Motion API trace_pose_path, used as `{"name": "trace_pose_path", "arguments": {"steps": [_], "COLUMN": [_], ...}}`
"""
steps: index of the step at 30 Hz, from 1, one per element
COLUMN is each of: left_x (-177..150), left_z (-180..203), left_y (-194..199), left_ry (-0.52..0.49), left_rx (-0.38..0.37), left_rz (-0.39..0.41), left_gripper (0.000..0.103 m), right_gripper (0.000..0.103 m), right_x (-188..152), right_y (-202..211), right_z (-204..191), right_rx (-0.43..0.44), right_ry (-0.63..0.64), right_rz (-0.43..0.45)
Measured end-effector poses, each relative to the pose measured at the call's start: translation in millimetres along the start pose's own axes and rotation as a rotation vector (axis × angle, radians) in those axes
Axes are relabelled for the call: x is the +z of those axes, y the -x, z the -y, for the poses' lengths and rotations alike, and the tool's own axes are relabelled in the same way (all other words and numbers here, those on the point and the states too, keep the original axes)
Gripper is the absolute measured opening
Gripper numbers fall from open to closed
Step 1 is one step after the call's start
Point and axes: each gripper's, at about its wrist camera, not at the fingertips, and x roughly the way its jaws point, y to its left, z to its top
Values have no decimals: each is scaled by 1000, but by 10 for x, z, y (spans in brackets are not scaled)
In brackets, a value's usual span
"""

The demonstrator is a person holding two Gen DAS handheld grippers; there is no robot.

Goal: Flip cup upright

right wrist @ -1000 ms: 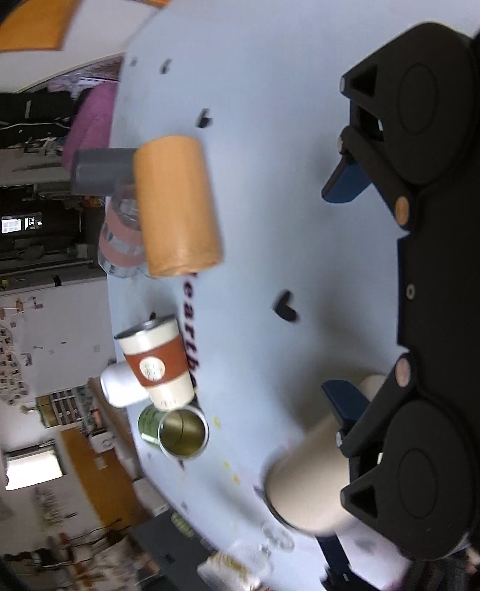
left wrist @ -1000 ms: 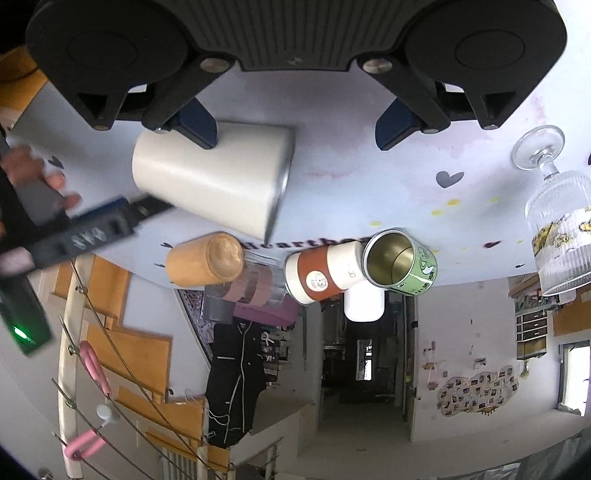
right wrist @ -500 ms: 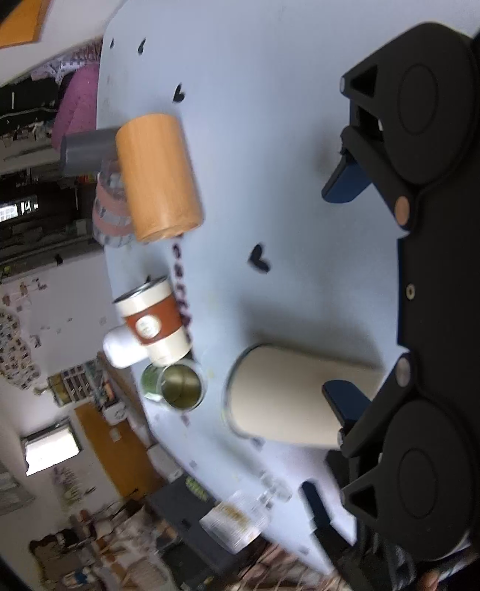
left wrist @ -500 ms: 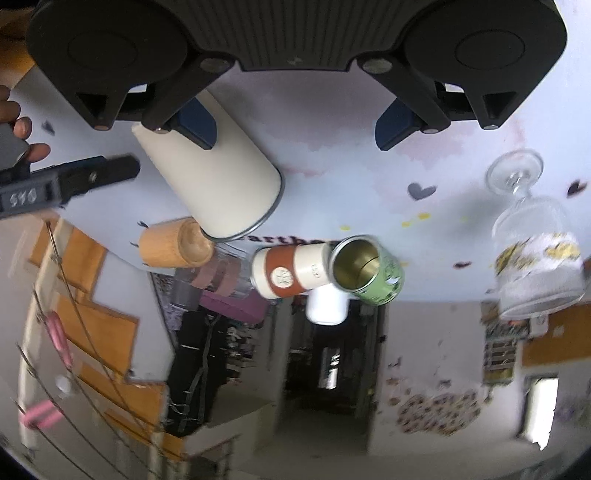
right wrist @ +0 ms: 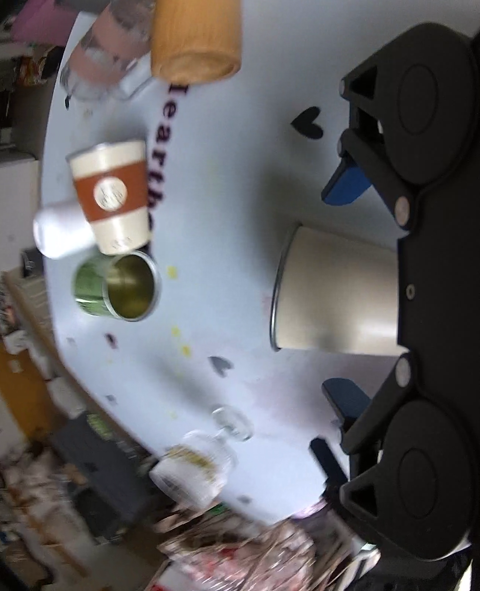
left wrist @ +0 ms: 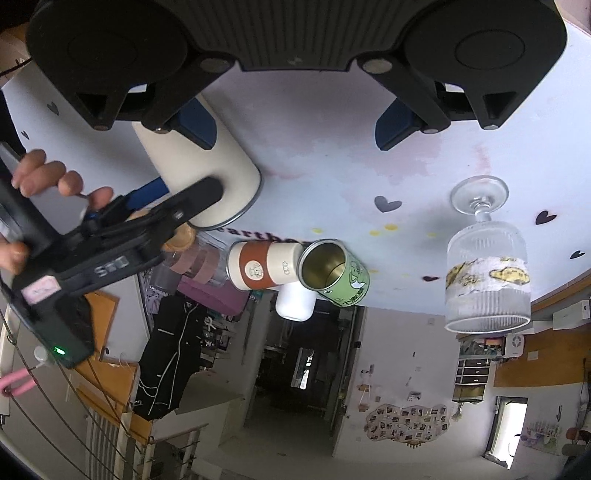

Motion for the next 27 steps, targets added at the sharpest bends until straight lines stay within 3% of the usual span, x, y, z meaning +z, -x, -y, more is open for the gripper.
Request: {"name": "trace_pose_path", "arguments": {"steps": [3,5,7,22,27], "left_x": [-13,-17,-15,58,43], "left_z": [-32,-66,-98,-277,-312], "left_y": [10,28,59,280,301], "left_ry": [4,9,14,18,17], "left_rx": [2,8,17,116,134], "left_rz": [-7,-5,4,59,58], "left_gripper": [93,93,93,93,93], "right_gripper": [89,77,76,76,75], "right_x": [42,33,45,56,135], "right_y": [-114,-139,-122,-296,-480], "right_z": [-91,-150,-205,-1074,-1156], "right_rx": [-18,-52,-66,-158,-136], "right_ry": [33,57,77,428,439], "right_rz": [-38,-37,-15,422,500]}}
